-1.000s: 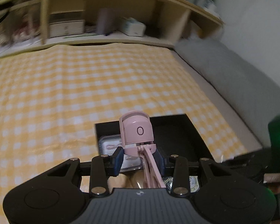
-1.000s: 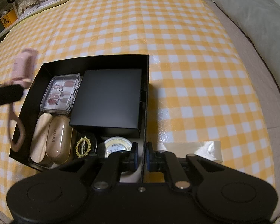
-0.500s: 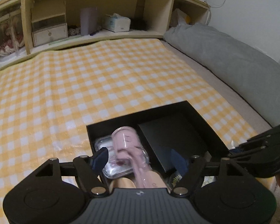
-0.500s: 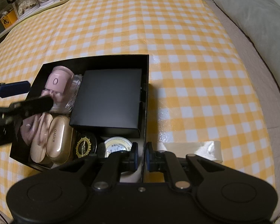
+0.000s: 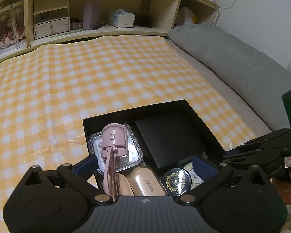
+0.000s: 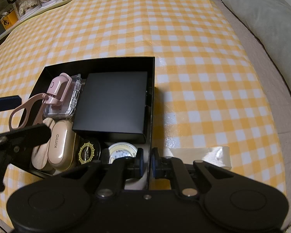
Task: Organize rigid objects
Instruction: 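Carry the eyelash curler with the left tool into the box, then open the left tool to release the curler and lift away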
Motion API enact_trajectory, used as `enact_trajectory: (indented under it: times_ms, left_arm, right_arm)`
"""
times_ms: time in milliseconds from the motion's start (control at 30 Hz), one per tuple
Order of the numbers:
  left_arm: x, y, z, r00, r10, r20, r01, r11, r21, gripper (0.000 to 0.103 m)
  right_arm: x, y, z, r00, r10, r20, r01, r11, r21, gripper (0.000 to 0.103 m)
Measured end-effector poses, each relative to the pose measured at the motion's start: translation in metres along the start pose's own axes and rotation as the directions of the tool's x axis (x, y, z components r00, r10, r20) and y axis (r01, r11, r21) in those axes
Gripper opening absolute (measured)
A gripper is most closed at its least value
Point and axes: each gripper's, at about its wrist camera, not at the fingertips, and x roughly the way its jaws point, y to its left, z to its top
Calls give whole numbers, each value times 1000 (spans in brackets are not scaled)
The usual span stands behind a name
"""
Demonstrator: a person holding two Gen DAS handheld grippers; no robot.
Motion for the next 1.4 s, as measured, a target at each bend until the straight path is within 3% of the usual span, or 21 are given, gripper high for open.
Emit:
enact_trajectory:
  times_ms: [500, 900, 1100, 1400]
  left_arm:
    - [-24, -13, -8, 1000, -14, -5, 14, 999, -33, 103]
    - [-66, -9, -23, 1000, 14, 25, -12, 995, -99, 103]
    - [-90, -11, -28, 997, 37, 66, -30, 993, -111, 103]
    - [-127, -8, -38, 992, 81, 99, -66, 987, -149, 103]
  right_arm:
    - [0, -1, 0, 1000, -1, -1, 1, 1000, 0, 9]
    - [-1, -2, -1, 1000, -5, 7, 5, 1000, 9, 12]
    - [-31, -1, -1, 997, -26, 74, 24, 999, 33, 16]
    - [-115, 18, -22, 966, 26, 259, -28, 1000, 4, 35]
